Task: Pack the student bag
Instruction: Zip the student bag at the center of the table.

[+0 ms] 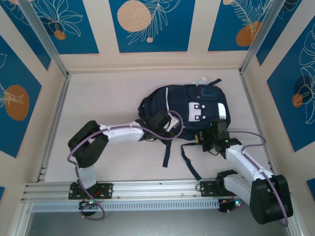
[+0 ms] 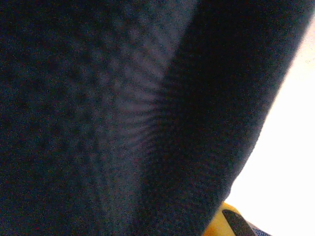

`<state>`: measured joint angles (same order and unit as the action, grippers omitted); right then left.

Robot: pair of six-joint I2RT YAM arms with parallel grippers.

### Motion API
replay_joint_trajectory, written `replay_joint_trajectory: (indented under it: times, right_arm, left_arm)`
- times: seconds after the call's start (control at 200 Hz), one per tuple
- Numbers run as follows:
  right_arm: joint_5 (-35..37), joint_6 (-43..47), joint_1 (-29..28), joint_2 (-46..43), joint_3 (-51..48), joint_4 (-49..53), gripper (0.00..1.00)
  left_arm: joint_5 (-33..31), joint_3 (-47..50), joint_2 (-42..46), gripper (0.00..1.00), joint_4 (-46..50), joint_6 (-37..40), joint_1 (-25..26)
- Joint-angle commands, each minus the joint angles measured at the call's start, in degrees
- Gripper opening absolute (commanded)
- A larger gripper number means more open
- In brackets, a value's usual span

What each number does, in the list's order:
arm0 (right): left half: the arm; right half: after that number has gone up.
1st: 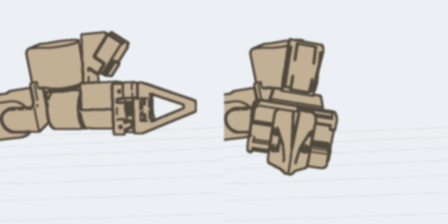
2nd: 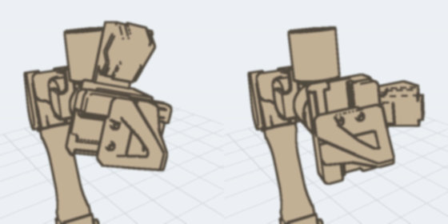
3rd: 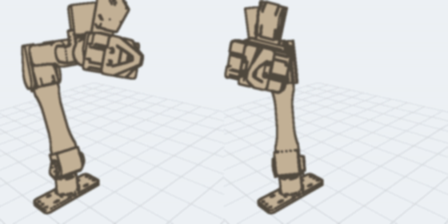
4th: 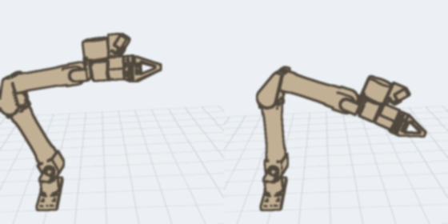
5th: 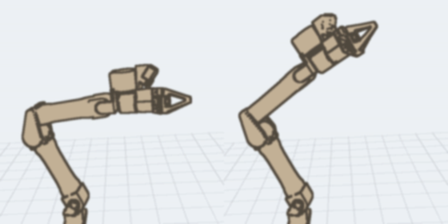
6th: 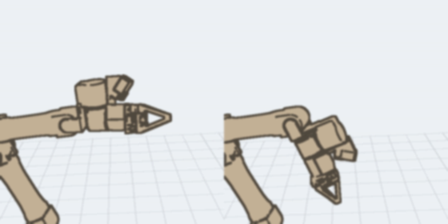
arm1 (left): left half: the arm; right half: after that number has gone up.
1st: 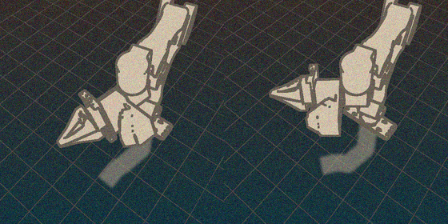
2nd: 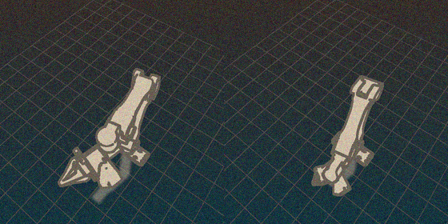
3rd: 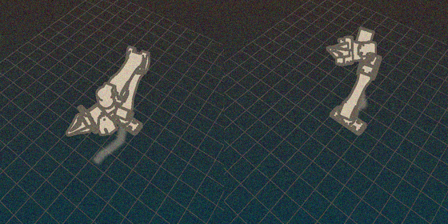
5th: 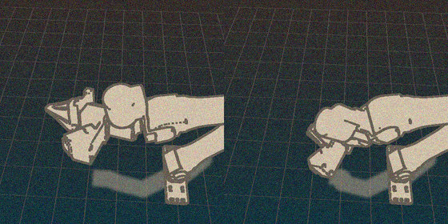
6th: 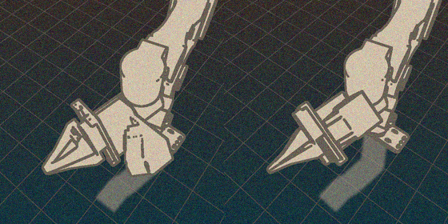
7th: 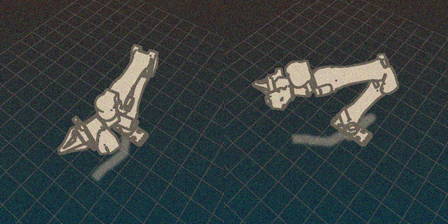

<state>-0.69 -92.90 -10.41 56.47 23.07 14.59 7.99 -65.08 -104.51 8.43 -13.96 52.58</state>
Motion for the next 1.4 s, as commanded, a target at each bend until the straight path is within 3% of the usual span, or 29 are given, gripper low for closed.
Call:
replay_joint_trajectory:
  times: [0.0,0.615,0.785,0.9,0.98,1.085,1.21,1.395]
  right_arm:
    - [1.59,2.63,2.44,0.10,0.19,1.49,0.00]
    - [0.55,13.43,8.34,8.52,7.76,1.84,0.00]
    - [2.34,19.21,8.27,9.40,12.78,8.28,0.00]
    - [3.19,22.90,6.80,9.36,17.43,15.49,0.35]
    - [4.68,24.94,4.59,9.22,21.06,22.55,0.48]
    - [4.63,25.90,1.79,8.06,23.28,29.35,0.54]
    - [0.79,23.93,-1.35,4.23,20.88,30.38,0.58]
    - [-4.46,18.40,-5.75,-0.74,15.43,23.88,0.62]
  left_arm:
    - [-3.07,2.75,2.86,0.00,2.69,0.41,-1.85]
    - [-2.81,10.58,11.42,0.00,4.35,-0.87,-8.80]
    - [-1.42,12.37,12.48,0.00,4.52,-1.06,-8.95]
    - [4.49,12.08,12.49,0.00,3.32,-2.45,-8.67]
    - [7.81,10.98,12.28,0.00,2.78,-2.58,-7.30]
    - [11.20,8.71,11.85,0.00,2.54,-0.83,-4.80]
    - [13.84,7.02,11.02,0.00,1.77,0.11,-1.99]
    - [15.66,6.01,9.67,0.00,0.36,-0.37,-0.22]
